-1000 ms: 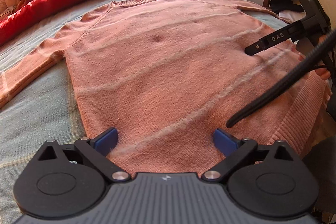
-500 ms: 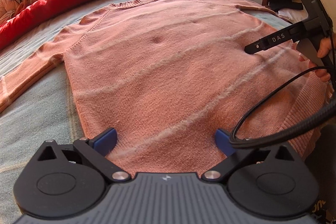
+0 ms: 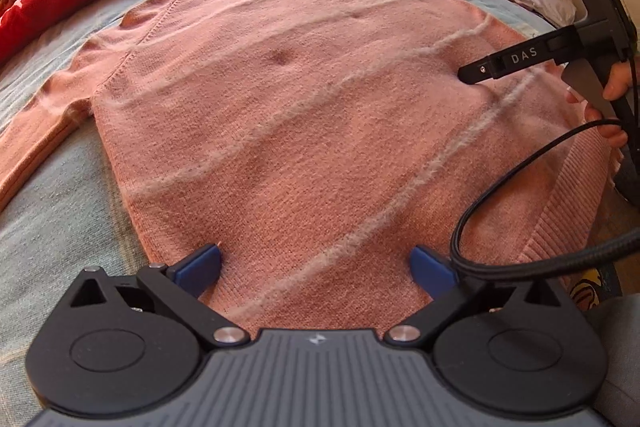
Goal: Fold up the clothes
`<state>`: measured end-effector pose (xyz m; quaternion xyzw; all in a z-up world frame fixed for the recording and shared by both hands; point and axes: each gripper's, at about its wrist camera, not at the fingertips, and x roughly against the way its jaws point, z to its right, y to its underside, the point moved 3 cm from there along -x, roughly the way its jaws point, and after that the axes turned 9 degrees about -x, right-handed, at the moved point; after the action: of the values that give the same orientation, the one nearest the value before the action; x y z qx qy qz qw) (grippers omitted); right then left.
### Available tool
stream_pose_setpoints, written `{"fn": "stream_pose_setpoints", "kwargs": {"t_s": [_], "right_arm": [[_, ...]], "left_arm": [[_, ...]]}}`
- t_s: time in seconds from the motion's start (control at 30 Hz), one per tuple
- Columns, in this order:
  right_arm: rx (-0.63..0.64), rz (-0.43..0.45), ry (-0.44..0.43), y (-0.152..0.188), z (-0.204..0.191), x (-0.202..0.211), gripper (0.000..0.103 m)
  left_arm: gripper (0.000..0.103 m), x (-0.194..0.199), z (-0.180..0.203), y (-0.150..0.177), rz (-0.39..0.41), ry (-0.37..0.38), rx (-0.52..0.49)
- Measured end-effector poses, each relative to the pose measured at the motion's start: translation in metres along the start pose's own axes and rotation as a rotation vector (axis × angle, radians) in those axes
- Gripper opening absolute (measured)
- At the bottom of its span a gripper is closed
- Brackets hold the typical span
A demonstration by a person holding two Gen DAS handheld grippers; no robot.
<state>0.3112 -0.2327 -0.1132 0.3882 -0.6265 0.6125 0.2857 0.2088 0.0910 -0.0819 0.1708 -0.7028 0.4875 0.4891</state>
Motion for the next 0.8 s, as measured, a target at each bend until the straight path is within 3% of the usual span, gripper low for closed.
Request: {"fn": "stream_pose_setpoints", "kwargs": {"t_s": [0.17, 0.27, 0.5, 0.8], "right_arm": [[0.002, -0.027, 0.001, -0.003, 0.000, -0.001, 0.103], [0.020, -0.038, -0.013, -0.002, 0.000, 0.001, 0.103], [0.085, -0.098, -0.094, -0.009, 0.007, -0.003, 0.103], [0.124, -0.050, -0.181, -0.005, 0.015, -0.003, 0.103]], "left_arm": [[0.103, -0.005, -0.001, -0.008, -0.044, 0.018, -0.023], [0.095, 0.001, 0.001, -0.018, -0.054, 0.007, -0.009], [0.098, -0.006, 0.009, -0.026, -0.146, -0.066, 0.004], [0.101, -0.015, 0.012, -0.031, -0.214, -0.097, 0.021]]}}
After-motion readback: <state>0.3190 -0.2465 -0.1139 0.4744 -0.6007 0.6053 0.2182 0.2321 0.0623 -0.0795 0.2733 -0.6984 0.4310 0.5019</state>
